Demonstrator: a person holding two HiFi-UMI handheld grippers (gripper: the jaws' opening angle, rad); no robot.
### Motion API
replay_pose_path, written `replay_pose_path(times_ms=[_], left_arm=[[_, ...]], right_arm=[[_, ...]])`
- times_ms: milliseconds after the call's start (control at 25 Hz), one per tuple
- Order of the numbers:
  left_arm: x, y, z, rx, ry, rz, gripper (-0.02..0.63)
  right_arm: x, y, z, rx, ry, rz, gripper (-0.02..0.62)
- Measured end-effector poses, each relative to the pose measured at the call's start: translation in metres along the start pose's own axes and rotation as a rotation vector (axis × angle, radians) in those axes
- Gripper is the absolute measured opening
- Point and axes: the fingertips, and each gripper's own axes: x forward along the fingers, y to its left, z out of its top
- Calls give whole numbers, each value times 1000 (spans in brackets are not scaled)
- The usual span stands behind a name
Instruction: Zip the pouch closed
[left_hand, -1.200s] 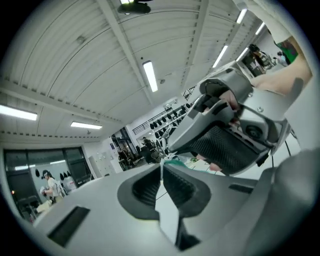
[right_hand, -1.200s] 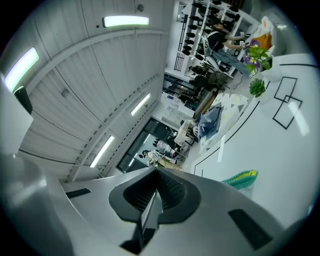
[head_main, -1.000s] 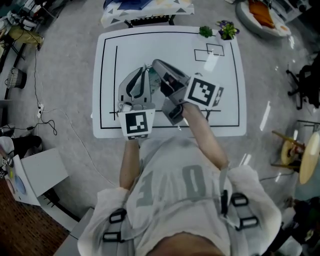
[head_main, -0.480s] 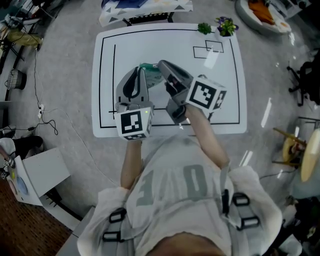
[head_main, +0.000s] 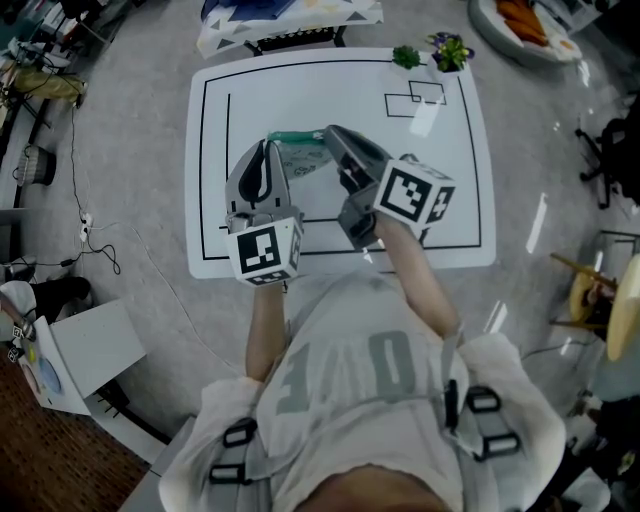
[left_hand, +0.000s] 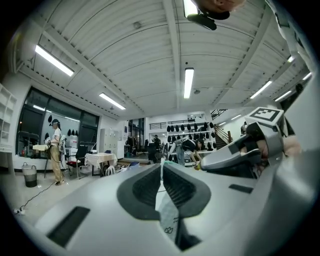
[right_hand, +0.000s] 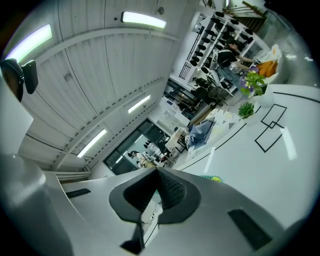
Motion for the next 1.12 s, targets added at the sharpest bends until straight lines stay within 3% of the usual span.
replay_pose_path(times_ms=[400,560,800,920,1120], left_arm=[[-8,34,-3,-54,-3,94,18],[-9,36,-9,-50,12,101,18],[-6,26,-3,-73,-1,70,18],[-4,17,2,-117,-15,29,18],[-4,8,2,-113,2,-4,18]], right_arm=[[-22,-33,12,-17,-36,-91,8],[-26,-39,8,12,-40,-91,8],[-34,-39,14,-1,-52,-107,8],[-45,-34,19,-54,-50,-134,8],[-60,-25,31,-106,-67,-154,8]])
